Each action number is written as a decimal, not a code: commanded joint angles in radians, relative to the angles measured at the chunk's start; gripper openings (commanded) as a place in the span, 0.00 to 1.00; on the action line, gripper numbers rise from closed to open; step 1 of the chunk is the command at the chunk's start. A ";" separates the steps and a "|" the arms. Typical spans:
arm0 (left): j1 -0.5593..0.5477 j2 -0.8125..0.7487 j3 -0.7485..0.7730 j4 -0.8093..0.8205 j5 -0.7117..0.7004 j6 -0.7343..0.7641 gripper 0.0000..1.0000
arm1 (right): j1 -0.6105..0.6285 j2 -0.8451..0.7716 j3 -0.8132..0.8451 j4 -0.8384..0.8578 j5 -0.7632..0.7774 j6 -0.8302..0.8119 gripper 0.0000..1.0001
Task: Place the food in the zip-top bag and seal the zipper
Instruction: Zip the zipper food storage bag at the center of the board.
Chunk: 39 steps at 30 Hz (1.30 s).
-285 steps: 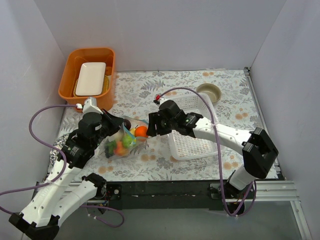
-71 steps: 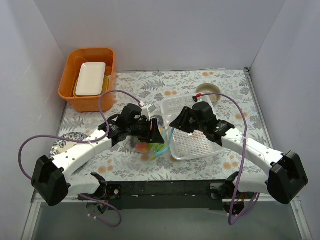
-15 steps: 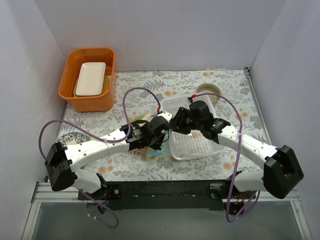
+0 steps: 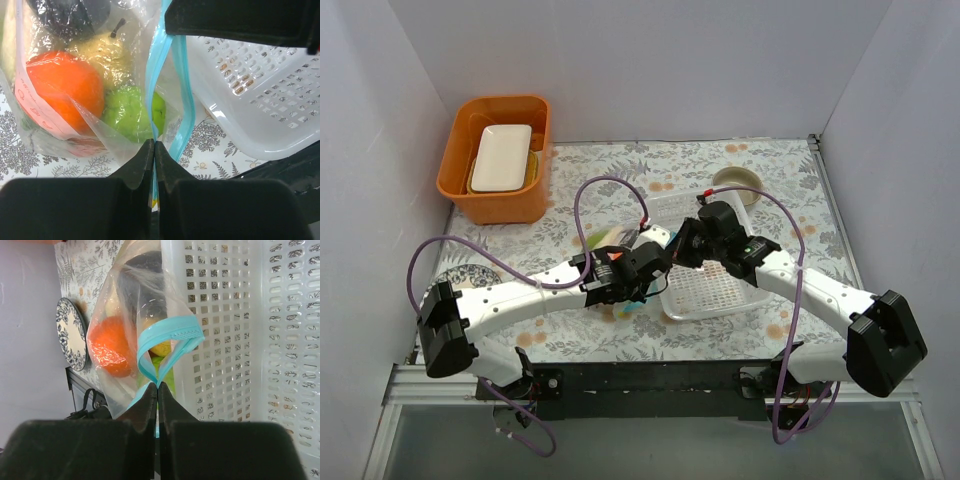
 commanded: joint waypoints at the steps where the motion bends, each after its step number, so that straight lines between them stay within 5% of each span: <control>1: -0.031 -0.044 0.045 -0.014 -0.071 -0.030 0.00 | -0.006 -0.045 0.004 0.013 0.066 0.013 0.01; 14: -0.087 -0.079 -0.010 -0.097 -0.096 -0.101 0.00 | -0.046 -0.053 -0.008 0.045 0.039 0.025 0.01; 21: -0.096 -0.185 -0.010 -0.046 -0.091 -0.122 0.30 | -0.062 -0.060 -0.017 0.046 0.034 0.021 0.01; 22: -0.096 -0.203 -0.013 -0.043 -0.097 -0.133 0.42 | -0.065 -0.062 -0.016 0.043 0.034 0.007 0.01; 27: -0.096 -0.288 -0.051 -0.063 -0.180 -0.234 0.48 | -0.103 -0.051 0.003 0.026 0.031 -0.048 0.02; 30: -0.094 -0.335 -0.093 -0.062 -0.182 -0.292 0.55 | -0.147 -0.019 0.024 0.049 -0.049 -0.094 0.25; 34: -0.093 -0.395 -0.151 -0.008 -0.139 -0.389 0.58 | -0.154 -0.002 0.069 0.019 -0.114 -0.133 0.71; 39: -0.090 -0.421 -0.196 0.012 -0.136 -0.435 0.58 | -0.135 -0.059 -0.002 0.085 -0.179 -0.111 0.94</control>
